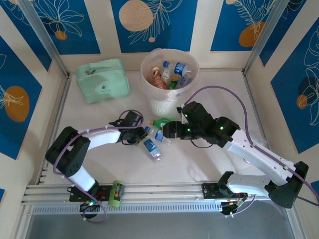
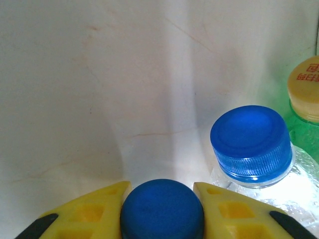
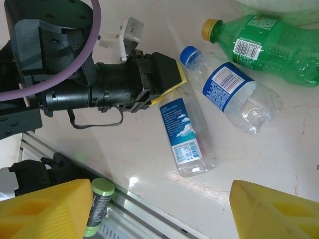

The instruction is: Put the plastic bottles in the bin

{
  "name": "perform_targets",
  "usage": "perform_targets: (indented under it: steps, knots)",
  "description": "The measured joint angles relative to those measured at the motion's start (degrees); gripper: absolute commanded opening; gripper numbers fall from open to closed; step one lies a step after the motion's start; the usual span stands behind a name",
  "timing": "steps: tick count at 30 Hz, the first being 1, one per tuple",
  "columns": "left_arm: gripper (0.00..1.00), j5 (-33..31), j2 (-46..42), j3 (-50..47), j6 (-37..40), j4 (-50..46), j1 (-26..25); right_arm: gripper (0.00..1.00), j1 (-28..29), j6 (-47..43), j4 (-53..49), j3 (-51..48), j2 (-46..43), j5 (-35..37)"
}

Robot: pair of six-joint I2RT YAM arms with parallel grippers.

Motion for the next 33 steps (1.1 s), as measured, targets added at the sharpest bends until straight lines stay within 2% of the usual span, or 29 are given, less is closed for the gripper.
perform_targets:
  steps: [6,10,16,22,27,33]
  knots:
    - [0.19,0.0,-2.75,-1.6,0.09,-0.98,0.0,0.72,0.07,-0.02,0.0,1.31,0.28,-0.5]
    - [0.17,-0.24,-7.98,-1.84,0.66,-3.19,0.0,0.71,0.94,-0.28,0.04,3.23,0.92,-1.16]
    - [0.15,-0.22,-21.88,-1.81,3.21,-6.75,0.46,0.71,3.04,-1.51,0.24,7.21,2.51,-2.62]
    - [0.14,0.96,-37.59,-0.46,5.14,-10.25,4.7,0.71,3.32,-2.38,0.5,11.04,2.51,-3.04]
    - [0.13,1.84,-40.63,9.88,7.93,-15.72,9.46,0.71,2.69,-3.1,0.0,11.82,1.29,-2.14]
    - [0.13,3.39,-33.68,26.51,9.84,-16.2,10.21,0.71,-1.01,-2.91,-0.24,7.8,-2.97,-1.7]
